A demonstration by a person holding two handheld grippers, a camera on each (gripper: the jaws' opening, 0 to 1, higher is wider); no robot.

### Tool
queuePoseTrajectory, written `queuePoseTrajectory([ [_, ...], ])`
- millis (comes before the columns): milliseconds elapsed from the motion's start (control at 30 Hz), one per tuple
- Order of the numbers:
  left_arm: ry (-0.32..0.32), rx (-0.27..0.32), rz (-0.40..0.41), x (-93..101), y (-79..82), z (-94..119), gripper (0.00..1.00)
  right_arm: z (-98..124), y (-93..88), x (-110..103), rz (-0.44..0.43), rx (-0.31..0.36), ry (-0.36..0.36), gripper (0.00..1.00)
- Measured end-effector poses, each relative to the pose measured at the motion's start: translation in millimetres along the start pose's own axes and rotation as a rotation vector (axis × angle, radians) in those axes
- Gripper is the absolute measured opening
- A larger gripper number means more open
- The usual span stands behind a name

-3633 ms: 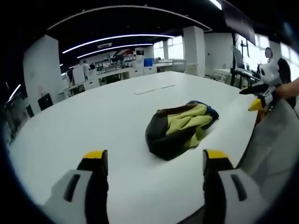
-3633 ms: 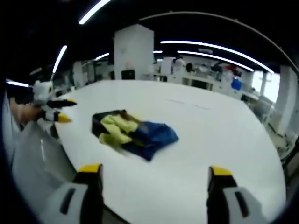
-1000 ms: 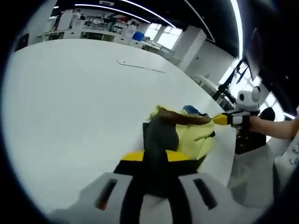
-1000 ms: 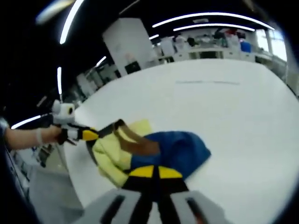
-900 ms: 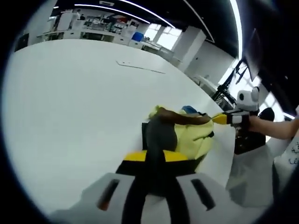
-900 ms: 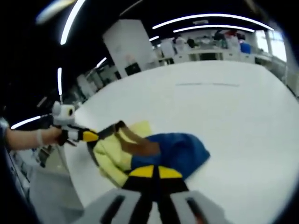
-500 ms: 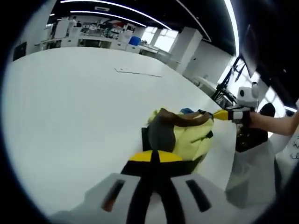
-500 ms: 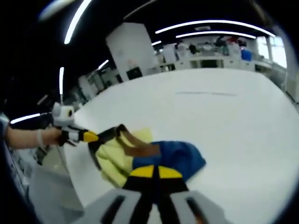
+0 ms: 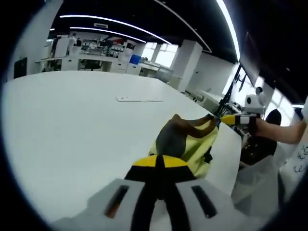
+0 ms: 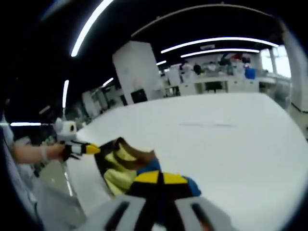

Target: Fold the garment on the visible template until the final outline fits inside the template.

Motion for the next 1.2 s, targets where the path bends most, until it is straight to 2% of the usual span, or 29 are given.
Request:
queuePoseTrajectory([
  [267, 0.004, 0.076, -0.068, 8.1, 32.3, 9, 0.00, 18, 44.4, -15, 0.026, 0.121, 0.024, 0.00],
  [367, 0.005, 0.111, -0.082, 11.6, 45.5, 14, 0.00, 28, 66.1, -19, 0.032, 0.178, 0.039, 0.00],
  [733, 0.000, 0.216, -0.123, 28.3, 91.8, 31, 0.00, 47, 120.5, -37, 0.078, 0.302, 0.070, 0.00],
  [867, -0.001, 0.272, -0.143, 34.6, 114.4, 41, 0.00, 56, 141.5, -46, 0.089, 0.352, 0.089, 0.00],
  [1067, 0.001, 0.357, -0.184, 39.6, 151.1, 57, 0.00, 64, 163.5, -56, 0.121, 0.407, 0.108, 0.00],
  [1200, -0.004, 0.406, -0.207, 44.1, 173.5, 65, 0.00, 74, 187.1, -65, 0.150, 0.464, 0.127, 0.00],
])
Point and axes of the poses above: the point that each gripper's makers call its tool centre point, and the gripper's own axes: z roughly backward along the fingers, x roughly to its right, y roughly out of its top, the point moved 4 cm from there along z, roughly backward along the fingers, and after that the axes turned 3 degrees about -y, right-handed, at the moved point
